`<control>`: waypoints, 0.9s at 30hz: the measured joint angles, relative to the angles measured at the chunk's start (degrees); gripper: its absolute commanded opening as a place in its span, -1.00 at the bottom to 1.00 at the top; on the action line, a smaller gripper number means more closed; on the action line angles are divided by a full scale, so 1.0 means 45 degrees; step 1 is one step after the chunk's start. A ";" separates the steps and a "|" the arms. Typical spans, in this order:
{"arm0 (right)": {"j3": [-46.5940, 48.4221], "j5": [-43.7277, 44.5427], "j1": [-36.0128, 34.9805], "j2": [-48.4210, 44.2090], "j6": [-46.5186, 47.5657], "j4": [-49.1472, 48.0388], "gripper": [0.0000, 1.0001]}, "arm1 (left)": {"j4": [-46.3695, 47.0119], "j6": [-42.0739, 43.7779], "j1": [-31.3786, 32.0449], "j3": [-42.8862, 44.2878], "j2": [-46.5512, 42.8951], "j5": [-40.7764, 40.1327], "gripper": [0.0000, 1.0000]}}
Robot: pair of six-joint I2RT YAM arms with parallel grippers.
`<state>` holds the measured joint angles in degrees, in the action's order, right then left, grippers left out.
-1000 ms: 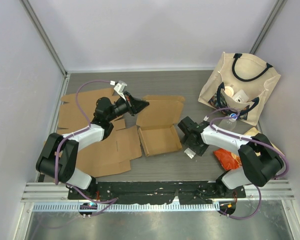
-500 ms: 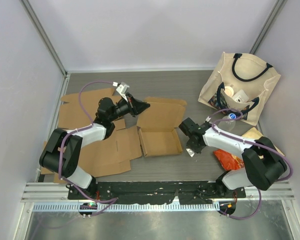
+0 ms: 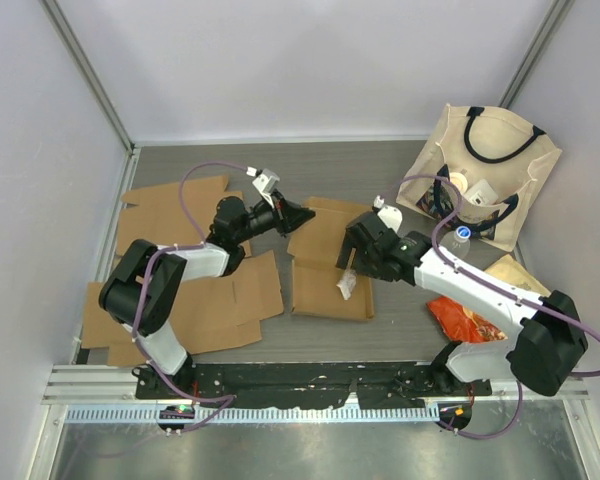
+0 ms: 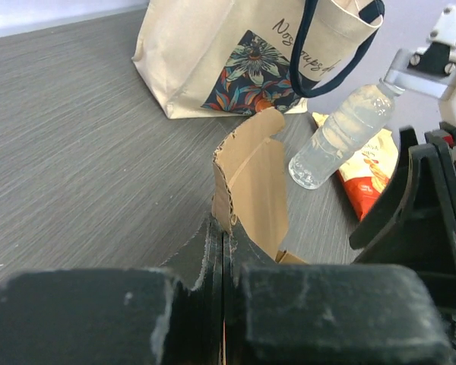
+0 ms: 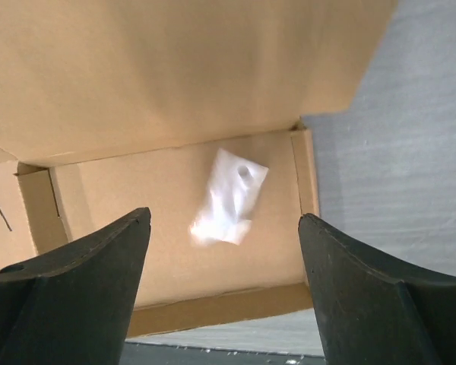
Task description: Fold the paper box
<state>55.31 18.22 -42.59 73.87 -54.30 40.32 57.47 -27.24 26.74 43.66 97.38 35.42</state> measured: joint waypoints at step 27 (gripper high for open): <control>-0.3308 -0.6105 0.6577 0.0262 0.7368 -0.9423 0.07 | 0.0165 -0.0758 -0.1477 0.3245 0.2322 0.4352 -1.00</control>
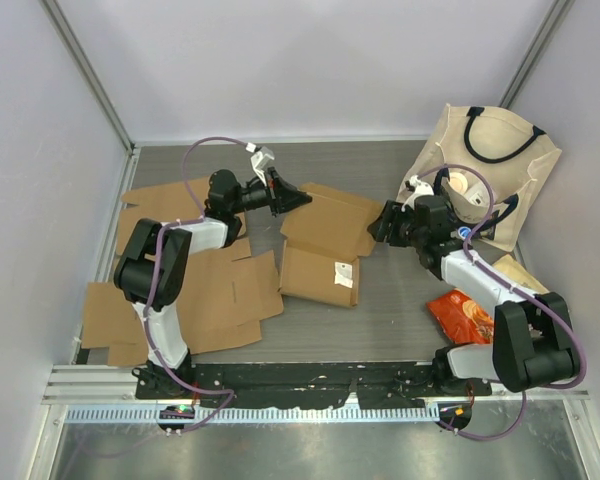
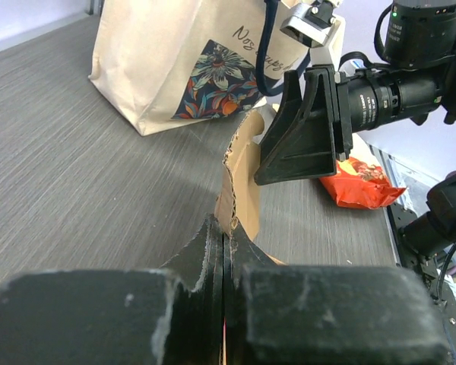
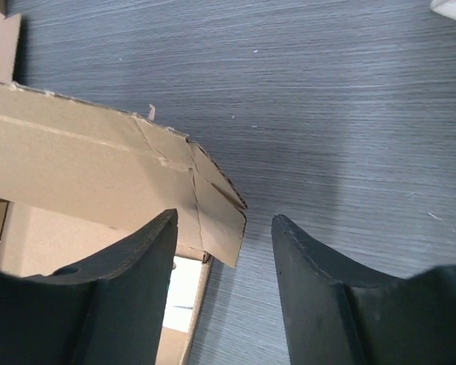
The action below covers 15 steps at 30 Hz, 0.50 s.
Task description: Fold the paper box
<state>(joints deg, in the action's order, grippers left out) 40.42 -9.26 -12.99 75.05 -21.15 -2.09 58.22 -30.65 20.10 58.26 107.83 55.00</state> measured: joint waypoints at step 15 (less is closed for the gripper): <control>-0.1413 -0.1617 0.0189 0.0136 0.0835 -0.3196 -0.94 | 0.0194 -0.0534 -0.0136 0.0325 0.0311 0.0316 -0.58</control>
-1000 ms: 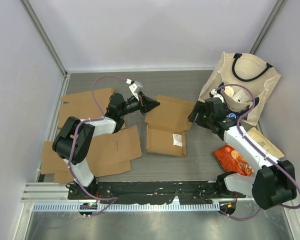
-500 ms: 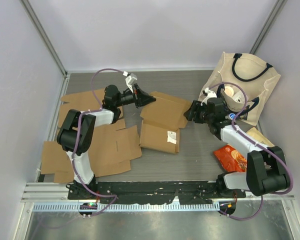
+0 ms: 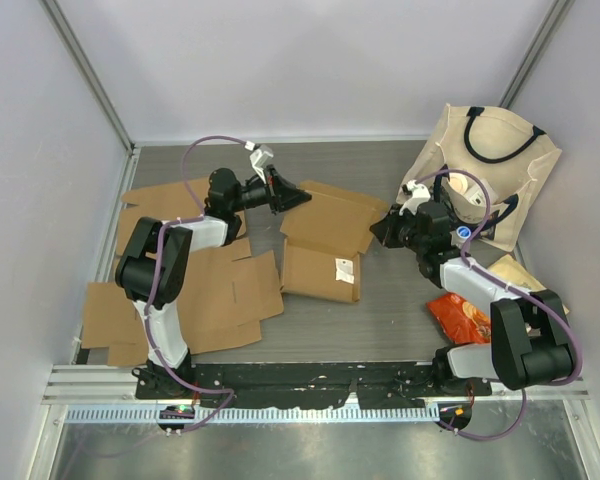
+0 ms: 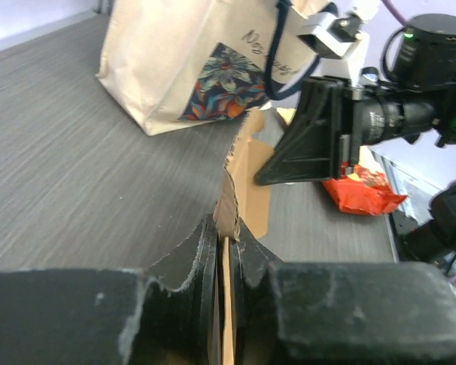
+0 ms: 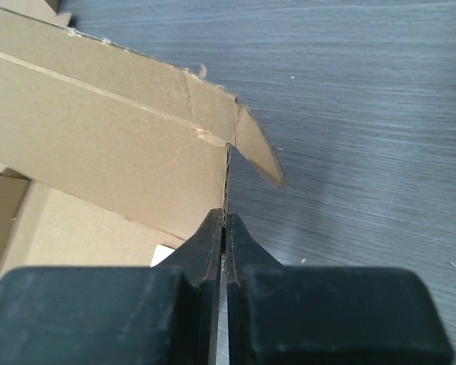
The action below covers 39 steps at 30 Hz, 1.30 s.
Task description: Fold the paper box
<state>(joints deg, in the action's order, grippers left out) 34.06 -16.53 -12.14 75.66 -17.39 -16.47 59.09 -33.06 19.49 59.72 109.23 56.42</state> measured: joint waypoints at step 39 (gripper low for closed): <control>0.0651 1.1749 -0.3657 0.1287 0.0442 -0.3245 -0.99 | -0.3954 0.3521 0.3492 0.0316 -0.0976 -1.4523 -1.00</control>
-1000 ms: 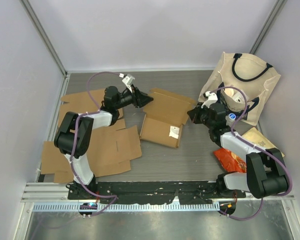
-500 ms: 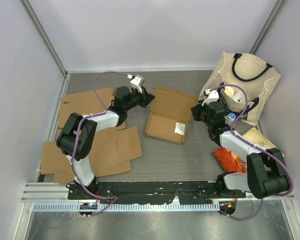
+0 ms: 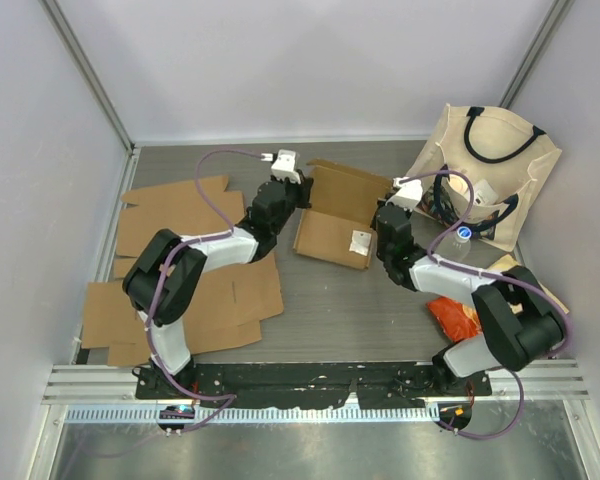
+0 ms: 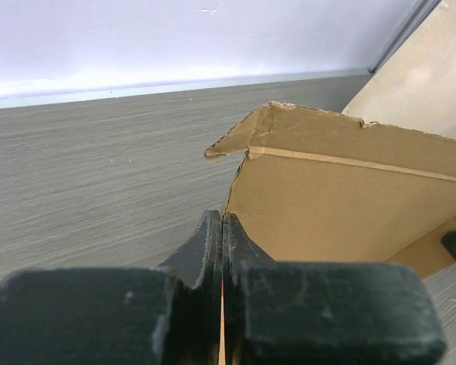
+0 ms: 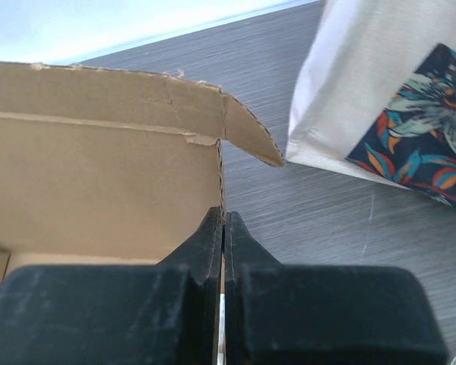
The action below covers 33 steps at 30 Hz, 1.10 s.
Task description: Fold the paper box
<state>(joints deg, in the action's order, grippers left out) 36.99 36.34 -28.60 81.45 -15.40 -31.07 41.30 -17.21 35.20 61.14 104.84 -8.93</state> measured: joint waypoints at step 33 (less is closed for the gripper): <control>-0.4454 0.3915 -0.2807 0.1025 0.0063 -0.7941 -0.87 | 0.7286 -0.0879 0.2443 -0.5518 0.0214 -0.3866 -1.00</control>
<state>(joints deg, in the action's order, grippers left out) 16.95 53.95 -41.23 86.06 -15.11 -66.81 74.08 -21.17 46.19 36.32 105.80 -26.33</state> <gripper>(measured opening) 0.052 0.009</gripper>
